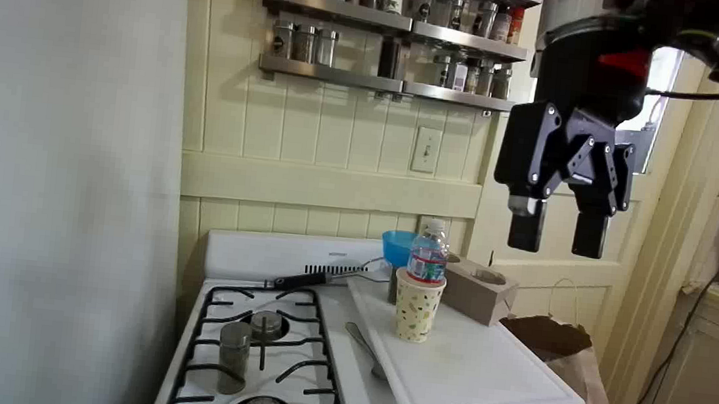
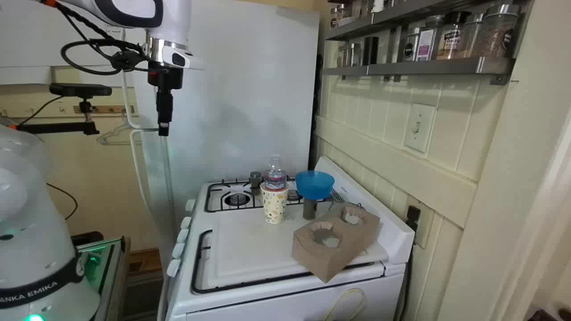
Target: Take the bottle out of the cup
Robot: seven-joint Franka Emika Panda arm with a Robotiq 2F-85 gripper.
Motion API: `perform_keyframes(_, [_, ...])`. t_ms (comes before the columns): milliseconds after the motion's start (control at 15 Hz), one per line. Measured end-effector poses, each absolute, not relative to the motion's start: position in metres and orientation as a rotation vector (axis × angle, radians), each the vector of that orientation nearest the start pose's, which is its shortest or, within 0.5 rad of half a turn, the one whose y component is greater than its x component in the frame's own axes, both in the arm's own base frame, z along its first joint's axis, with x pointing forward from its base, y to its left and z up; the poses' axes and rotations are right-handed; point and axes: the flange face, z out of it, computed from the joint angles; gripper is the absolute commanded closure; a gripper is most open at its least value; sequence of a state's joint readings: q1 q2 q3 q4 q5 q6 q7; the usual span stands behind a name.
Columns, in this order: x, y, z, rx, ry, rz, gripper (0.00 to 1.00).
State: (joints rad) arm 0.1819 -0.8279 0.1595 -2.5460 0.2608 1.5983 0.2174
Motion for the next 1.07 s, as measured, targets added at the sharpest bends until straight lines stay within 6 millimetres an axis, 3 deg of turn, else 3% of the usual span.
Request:
perform_keyframes(400, [0.265,0.130,0.513,-3.025,-0.063,0.235,0.00])
perform_keyframes(533, [0.273,0.124,0.515,-3.066,-0.035,0.165,0.00])
perform_keyframes(800, [0.316,0.091,0.524,-3.175,0.069,-0.120,0.00])
perform_keyframes(1067, [0.368,0.056,0.521,-3.140,0.198,-0.272,0.00])
